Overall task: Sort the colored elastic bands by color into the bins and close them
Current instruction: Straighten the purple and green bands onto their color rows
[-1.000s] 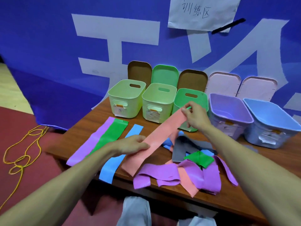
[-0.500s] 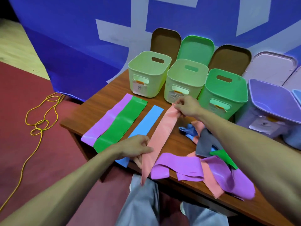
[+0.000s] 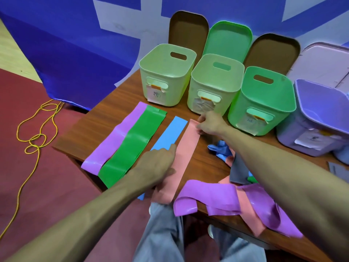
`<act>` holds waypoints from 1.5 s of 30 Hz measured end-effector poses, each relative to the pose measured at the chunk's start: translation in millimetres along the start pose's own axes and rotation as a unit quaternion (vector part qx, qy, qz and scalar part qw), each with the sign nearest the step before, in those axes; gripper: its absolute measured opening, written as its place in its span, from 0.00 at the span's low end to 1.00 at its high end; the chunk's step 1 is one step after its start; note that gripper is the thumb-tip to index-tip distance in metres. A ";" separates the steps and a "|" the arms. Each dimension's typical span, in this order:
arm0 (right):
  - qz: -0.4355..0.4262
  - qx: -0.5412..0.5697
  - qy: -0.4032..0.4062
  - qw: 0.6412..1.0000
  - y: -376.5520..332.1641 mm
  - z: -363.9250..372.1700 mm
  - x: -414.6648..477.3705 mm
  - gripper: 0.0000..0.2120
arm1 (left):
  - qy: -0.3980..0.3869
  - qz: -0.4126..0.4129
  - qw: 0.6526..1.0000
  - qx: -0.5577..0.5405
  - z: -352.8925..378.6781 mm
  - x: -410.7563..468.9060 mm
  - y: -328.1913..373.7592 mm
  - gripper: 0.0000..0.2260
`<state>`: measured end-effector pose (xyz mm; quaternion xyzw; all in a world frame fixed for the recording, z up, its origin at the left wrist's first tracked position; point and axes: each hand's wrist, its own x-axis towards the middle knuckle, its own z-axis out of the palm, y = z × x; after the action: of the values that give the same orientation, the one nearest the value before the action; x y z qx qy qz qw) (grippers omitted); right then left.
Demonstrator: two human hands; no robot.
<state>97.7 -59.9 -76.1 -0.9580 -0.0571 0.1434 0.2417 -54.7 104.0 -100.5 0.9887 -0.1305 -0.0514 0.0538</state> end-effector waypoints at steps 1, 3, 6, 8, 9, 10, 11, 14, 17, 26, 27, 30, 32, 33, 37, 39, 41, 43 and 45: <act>-0.007 -0.002 -0.008 1.000 -0.1 -1.8 -3.2 0.13 | 0.016 0.013 1.000 0.005 -1.5 -0.1 1.2 0.19; -0.035 -0.051 -0.004 0.998 -1.2 -8.6 -14.2 0.21 | 0.022 0.052 0.998 -0.019 -5.4 -0.1 2.6 0.15; -0.089 -0.077 0.027 0.993 1.6 -15.5 -41.9 0.22 | -0.006 0.116 0.989 -0.092 -5.7 -7.7 7.3 0.10; -0.107 -0.048 0.047 0.992 7.0 -16.8 -67.0 0.17 | 0.001 0.122 0.975 -0.184 -1.0 -13.8 13.6 0.09; -0.106 -0.027 0.060 0.992 10.5 -16.6 -80.4 0.15 | 0.007 0.116 0.969 -0.220 2.7 -14.8 17.6 0.09; -0.102 -0.003 0.074 0.992 15.3 -15.7 -93.8 0.13 | 0.014 0.112 0.964 -0.241 5.2 -14.7 23.2 0.10; -0.098 0.022 0.089 0.991 20.8 -14.5 -107.4 0.11 | 0.015 0.106 0.962 -0.251 7.5 -14.3 29.3 0.10; -0.083 0.078 0.141 0.983 39.9 -3.8 -149.3 0.06 | -0.022 0.094 0.965 -0.244 12.3 -13.6 45.6 0.13; -0.089 0.114 0.154 0.977 56.1 21.8 -181.8 0.05 | -0.047 0.069 0.976 -0.203 19.2 -11.3 45.9 0.14; -0.123 0.199 0.206 0.950 97.7 78.7 -198.0 0.09 | -0.022 0.041 0.964 -0.263 11.9 -18.4 63.3 0.06; -0.123 0.215 0.208 0.946 98.7 78.0 -197.4 0.09 | -0.018 0.039 0.958 -0.285 11.6 -20.4 65.1 0.07; -0.110 0.276 0.201 0.933 102.6 75.9 -194.8 0.10 | -0.010 0.025 0.936 -0.351 9.2 -23.5 67.0 0.08; -0.093 0.339 0.192 0.916 104.5 75.4 -195.7 0.11 | -0.032 0.014 0.908 -0.417 4.7 -24.9 70.1 0.06; -0.088 0.359 0.191 0.909 105.0 75.1 -196.3 0.11 | -0.054 0.016 0.894 -0.445 1.4 -25.5 72.1 0.05; -0.104 0.320 0.211 0.918 104.9 78.3 -198.5 0.08 | -0.128 0.033 0.890 -0.436 -9.6 -29.0 68.6 0.07; -0.127 0.263 0.230 0.928 102.8 80.6 -200.5 0.13 | -0.126 0.022 0.895 -0.428 -10.7 -34.6 65.7 0.06; -0.150 0.211 0.249 0.933 100.0 83.9 -204.8 0.16 | -0.083 -0.009 0.874 -0.478 -8.4 -41.8 64.5 0.08; -0.160 0.172 0.258 0.937 96.7 86.2 -209.9 0.16 | -0.038 -0.054 0.827 -0.558 -6.8 -48.1 64.2 0.08; -0.149 0.140 0.235 0.950 91.7 82.3 -213.8 0.16 | -0.020 -0.092 0.789 -0.607 -6.2 -51.7 64.3 0.08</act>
<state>-127.1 -141.7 -136.6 -0.9018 -0.1200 -0.1171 0.3982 -119.9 56.4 -82.1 0.7583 0.0185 -0.1447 0.6354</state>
